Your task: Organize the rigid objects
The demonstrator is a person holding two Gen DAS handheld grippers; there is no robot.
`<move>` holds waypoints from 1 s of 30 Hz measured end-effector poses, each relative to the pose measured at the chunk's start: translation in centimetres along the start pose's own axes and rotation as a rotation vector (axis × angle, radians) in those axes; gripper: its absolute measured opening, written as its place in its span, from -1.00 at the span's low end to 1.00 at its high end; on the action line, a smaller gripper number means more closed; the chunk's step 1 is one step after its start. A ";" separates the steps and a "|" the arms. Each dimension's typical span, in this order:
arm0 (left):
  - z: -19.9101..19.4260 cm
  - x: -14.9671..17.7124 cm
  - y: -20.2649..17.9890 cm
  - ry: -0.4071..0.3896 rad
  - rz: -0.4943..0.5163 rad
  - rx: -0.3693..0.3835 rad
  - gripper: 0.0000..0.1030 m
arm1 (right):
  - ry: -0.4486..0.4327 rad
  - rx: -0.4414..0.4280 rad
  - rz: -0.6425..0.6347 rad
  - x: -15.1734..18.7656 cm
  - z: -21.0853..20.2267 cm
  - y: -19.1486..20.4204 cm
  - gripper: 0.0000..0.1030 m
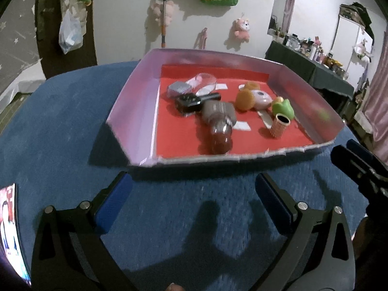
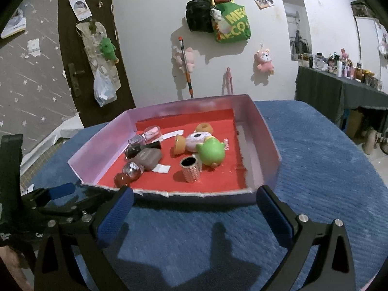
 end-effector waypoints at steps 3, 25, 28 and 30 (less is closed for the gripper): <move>-0.4 1.0 0.2 0.019 -0.002 0.008 1.00 | 0.035 -0.013 0.002 0.8 -0.2 -0.1 1.00; 1.1 3.5 -0.4 0.054 0.044 -0.093 1.00 | 0.156 0.064 -0.035 6.3 1.6 -0.9 1.00; 1.0 3.6 -0.4 0.051 0.043 -0.097 1.00 | 0.148 0.076 -0.040 6.4 1.6 -0.8 1.00; 1.0 3.7 -0.4 0.051 0.043 -0.098 1.00 | 0.146 0.094 -0.057 6.6 1.7 -0.5 1.00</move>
Point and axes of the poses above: each gripper's, at about its wrist camera, not at the fingertips, and z roughly the way its jaws point, y to its left, x to its underside, the point moved 3 cm from there along z, roughly the way its jaws point, and after that the axes turned 12 degrees about -z, right-handed, at the moved point
